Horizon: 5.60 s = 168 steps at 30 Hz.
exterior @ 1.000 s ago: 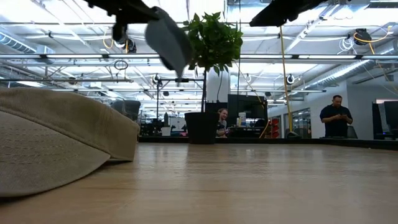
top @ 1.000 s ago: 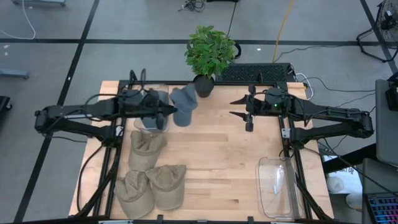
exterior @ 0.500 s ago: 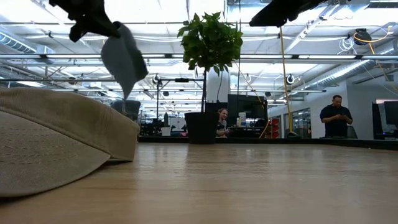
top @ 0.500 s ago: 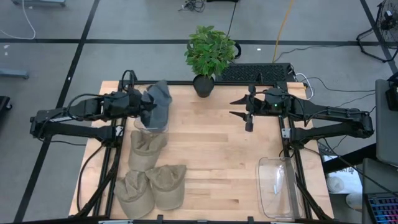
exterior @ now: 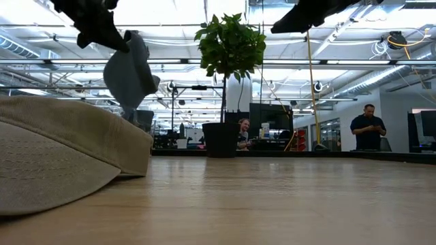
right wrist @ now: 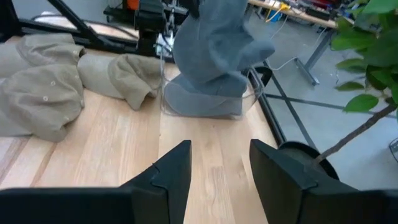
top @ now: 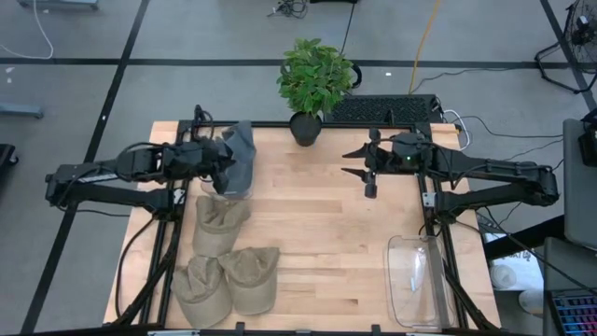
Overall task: Pick & Place hat
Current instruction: Put the blue cap into the left transparent bin
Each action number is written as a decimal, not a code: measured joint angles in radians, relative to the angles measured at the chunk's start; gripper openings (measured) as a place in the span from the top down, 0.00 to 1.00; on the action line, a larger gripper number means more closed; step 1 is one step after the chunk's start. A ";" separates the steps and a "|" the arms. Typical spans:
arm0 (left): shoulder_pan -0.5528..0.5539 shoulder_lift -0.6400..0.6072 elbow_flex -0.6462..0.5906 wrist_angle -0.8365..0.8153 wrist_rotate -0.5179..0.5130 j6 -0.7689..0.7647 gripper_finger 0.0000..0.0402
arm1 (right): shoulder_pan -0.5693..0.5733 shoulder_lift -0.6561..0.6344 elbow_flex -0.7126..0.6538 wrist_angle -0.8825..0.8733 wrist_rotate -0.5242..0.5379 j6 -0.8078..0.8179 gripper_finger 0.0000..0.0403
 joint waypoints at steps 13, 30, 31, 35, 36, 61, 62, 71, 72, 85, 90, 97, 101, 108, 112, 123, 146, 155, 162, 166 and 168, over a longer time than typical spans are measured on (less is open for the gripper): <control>-0.001 -0.055 -0.182 0.209 0.088 0.029 0.98 | 0.000 0.001 -0.001 -0.004 0.000 -0.022 0.64; -0.001 -0.070 -0.185 0.082 -0.030 -0.138 0.98 | 0.000 0.001 -0.001 0.000 0.000 -0.022 0.64; -0.002 -0.070 -0.185 0.068 -0.042 -0.149 0.98 | 0.000 0.001 -0.001 0.000 0.000 -0.023 0.64; -0.001 -0.067 -0.185 0.055 -0.053 -0.158 0.97 | 0.000 0.001 -0.001 0.008 0.000 -0.023 0.64; -0.001 -0.067 -0.184 0.047 -0.054 -0.159 0.97 | 0.000 0.001 0.000 0.009 0.000 -0.023 0.64; -0.001 -0.066 -0.165 -0.105 -0.069 -0.332 0.42 | 0.000 0.001 0.000 0.014 0.000 -0.019 0.64; -0.001 -0.067 -0.153 -0.110 -0.070 -0.331 0.41 | 0.000 0.001 0.000 0.014 0.000 -0.019 0.64; -0.001 -0.067 -0.040 -0.258 -0.198 -0.324 0.38 | 0.000 0.001 0.000 0.014 0.000 -0.001 0.64; -0.001 -0.067 -0.032 -0.273 -0.210 -0.333 0.38 | 0.000 0.001 0.000 0.013 0.000 0.000 0.64; -0.001 -0.066 0.057 -0.351 -0.359 -0.321 0.39 | 0.000 0.001 0.000 0.006 0.000 -0.003 0.64; -0.001 -0.061 0.106 -0.310 -0.406 -0.286 0.43 | 0.000 0.001 0.000 0.006 0.000 -0.003 0.64; -0.001 -0.038 0.107 -0.089 -0.053 -0.203 0.50 | 0.000 0.001 0.000 0.006 0.000 -0.006 0.64; -0.017 0.022 0.107 -0.064 0.131 -0.132 0.60 | 0.000 0.001 -0.003 0.012 0.000 -0.021 0.64; -0.085 0.255 0.106 -0.085 0.129 -0.068 0.97 | 0.000 0.001 -0.052 0.034 0.000 -0.026 0.64; -0.082 0.357 0.106 -0.204 0.024 -0.177 0.99 | 0.000 0.000 -0.066 0.055 0.000 -0.026 0.64; -0.004 0.521 0.105 -0.375 -0.147 -0.318 0.99 | 0.000 0.000 -0.066 0.104 0.000 -0.049 0.64; 0.119 0.552 -0.078 -0.277 -0.280 -0.351 0.98 | 0.000 0.000 -0.066 0.104 0.000 -0.038 0.64; 0.125 0.552 -0.140 -0.202 -0.284 -0.347 0.98 | 0.000 0.000 -0.066 0.104 0.000 -0.037 0.64; 0.125 0.540 -0.106 -0.255 -0.235 -0.333 0.98 | 0.000 0.000 -0.066 0.104 0.000 -0.023 0.64; 0.115 0.511 -0.048 -0.331 -0.200 -0.332 0.98 | 0.000 0.000 -0.066 0.104 0.000 -0.023 0.64; 0.107 0.494 -0.029 -0.332 -0.187 -0.327 0.98 | 0.000 0.000 -0.066 0.104 0.000 -0.023 0.64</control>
